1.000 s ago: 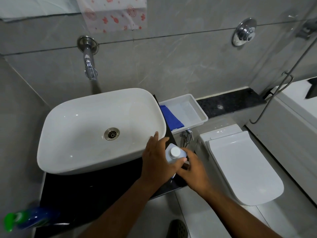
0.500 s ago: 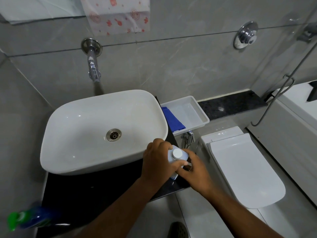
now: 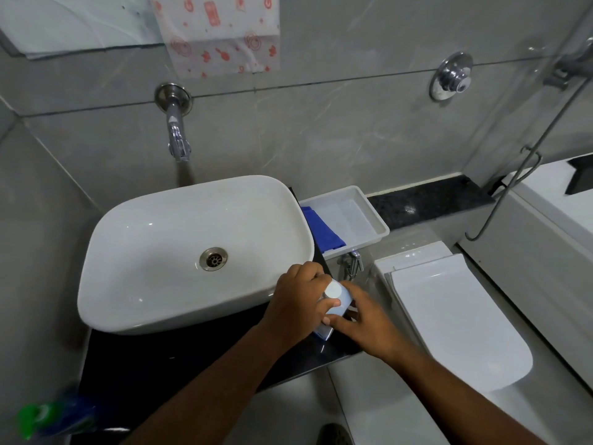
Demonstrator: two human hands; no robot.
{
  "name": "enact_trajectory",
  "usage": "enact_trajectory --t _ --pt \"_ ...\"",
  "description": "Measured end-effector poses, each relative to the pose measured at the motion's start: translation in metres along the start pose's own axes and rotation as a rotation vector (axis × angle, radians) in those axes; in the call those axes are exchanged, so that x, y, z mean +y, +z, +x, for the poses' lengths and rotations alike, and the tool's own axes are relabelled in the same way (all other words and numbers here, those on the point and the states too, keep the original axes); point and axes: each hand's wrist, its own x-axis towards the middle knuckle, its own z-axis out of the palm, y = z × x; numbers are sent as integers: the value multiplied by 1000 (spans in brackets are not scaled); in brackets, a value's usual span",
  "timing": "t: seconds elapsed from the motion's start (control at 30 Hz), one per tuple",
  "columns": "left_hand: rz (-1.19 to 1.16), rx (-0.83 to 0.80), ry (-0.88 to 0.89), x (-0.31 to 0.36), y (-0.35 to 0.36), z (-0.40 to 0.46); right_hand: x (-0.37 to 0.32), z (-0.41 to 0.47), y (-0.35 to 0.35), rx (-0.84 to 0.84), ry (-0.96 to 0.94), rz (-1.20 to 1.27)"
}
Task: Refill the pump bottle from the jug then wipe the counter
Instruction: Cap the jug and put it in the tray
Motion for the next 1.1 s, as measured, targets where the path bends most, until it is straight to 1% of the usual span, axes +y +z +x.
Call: enact_trajectory --t 0.1,0.2,0.27,0.33,0.4,0.47,0.57,0.67,0.73,0.77,0.83,0.93,1.0,1.1 --pt "-34 -15 -51 4 -4 -2 -2 -4 2 -42 -14 52" --pt "-59 -51 -125 8 -7 -6 -1 -10 11 2 -42 88" --pt "-106 -104 -146 6 -10 -11 -2 -9 11 -10 -51 92" --pt "-161 -178 -148 2 -15 -13 -6 -6 5 -82 -56 52" --pt "-182 -211 -166 -4 -22 -11 -9 -5 2 -124 -54 -47" --pt "-151 -238 -168 -8 -26 -7 -14 -10 8 -53 -20 -92" --pt "-191 -273 -170 -10 -28 -16 -18 -21 35 155 -14 -67" --pt "-249 -246 -227 -16 -24 -41 -22 -26 58 324 29 -105" --pt "-234 -226 -274 -26 -23 -63 -26 -22 65 386 50 -140" --pt "-219 -241 -287 -30 -22 -73 -27 -18 65 404 53 -158" --pt "-164 -325 -299 -39 -21 -92 -29 -10 66 403 71 -181" --pt "-66 -427 -327 -48 -15 -108 -23 -2 60 352 68 -194" --pt "-16 -451 -356 -47 -8 -107 -13 -1 47 350 39 -173" --pt "17 -506 -382 -34 10 -91 6 0 16 411 49 -110"
